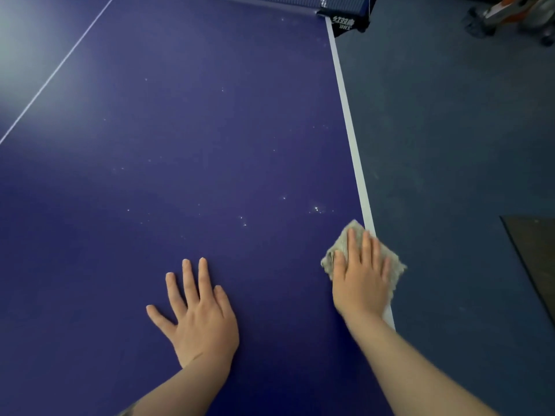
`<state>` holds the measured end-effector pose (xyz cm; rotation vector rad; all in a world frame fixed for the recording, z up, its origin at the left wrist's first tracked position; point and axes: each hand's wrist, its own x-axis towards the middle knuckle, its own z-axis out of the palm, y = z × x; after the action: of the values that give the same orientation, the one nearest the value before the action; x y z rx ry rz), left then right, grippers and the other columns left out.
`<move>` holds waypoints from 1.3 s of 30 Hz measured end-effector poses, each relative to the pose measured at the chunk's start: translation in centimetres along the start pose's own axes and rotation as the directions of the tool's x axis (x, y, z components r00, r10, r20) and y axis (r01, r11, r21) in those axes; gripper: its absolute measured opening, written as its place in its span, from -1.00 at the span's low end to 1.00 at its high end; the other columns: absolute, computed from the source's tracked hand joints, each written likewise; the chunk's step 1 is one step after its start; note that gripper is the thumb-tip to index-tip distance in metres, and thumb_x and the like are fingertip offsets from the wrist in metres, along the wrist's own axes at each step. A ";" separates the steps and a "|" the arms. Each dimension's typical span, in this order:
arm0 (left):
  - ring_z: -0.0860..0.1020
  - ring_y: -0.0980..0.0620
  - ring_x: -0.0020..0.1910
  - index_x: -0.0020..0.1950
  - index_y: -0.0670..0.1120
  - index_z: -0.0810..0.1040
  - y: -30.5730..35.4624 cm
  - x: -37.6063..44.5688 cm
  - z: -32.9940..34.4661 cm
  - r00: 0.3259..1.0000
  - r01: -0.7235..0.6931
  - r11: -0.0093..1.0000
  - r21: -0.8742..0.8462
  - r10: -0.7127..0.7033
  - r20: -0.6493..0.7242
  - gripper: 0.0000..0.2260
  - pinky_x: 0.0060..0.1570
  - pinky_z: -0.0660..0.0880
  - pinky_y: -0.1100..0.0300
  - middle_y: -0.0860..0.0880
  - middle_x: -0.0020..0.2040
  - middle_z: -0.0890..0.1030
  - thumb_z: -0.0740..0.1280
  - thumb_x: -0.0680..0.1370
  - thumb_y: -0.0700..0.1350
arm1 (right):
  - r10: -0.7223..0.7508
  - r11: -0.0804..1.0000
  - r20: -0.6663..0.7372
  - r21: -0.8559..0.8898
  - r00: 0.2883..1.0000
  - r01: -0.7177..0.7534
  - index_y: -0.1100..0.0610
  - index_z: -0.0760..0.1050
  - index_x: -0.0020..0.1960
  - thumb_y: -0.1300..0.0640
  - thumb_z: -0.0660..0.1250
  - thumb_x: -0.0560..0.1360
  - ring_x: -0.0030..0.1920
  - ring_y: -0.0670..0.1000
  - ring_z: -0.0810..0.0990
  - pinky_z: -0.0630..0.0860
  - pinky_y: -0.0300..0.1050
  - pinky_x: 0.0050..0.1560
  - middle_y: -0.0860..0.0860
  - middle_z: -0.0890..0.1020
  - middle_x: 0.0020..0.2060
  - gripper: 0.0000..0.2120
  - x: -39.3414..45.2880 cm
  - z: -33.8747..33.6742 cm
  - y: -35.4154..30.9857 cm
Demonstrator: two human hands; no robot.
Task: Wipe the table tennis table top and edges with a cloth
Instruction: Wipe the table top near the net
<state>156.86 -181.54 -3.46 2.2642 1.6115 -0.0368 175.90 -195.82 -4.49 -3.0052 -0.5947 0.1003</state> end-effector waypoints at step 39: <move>-0.26 0.03 0.56 0.60 0.10 -0.14 0.1 0.3 0.0 1.000 -0.027 1.000 0.015 0.027 -0.009 -0.51 0.44 -0.29 -0.24 0.08 0.61 -0.12 -0.13 0.66 0.03 | -0.493 0.869 0.032 -0.010 0.869 0.494 -0.10 -0.05 0.62 -0.19 -0.21 0.66 0.60 -0.01 -0.04 -0.16 0.05 0.53 -0.08 0.00 0.60 -0.45 -3.6 0.3 0.9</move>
<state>157.06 -181.28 -3.48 2.2998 1.5899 -0.0312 172.90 -197.96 -4.72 -2.7605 -1.3486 0.1048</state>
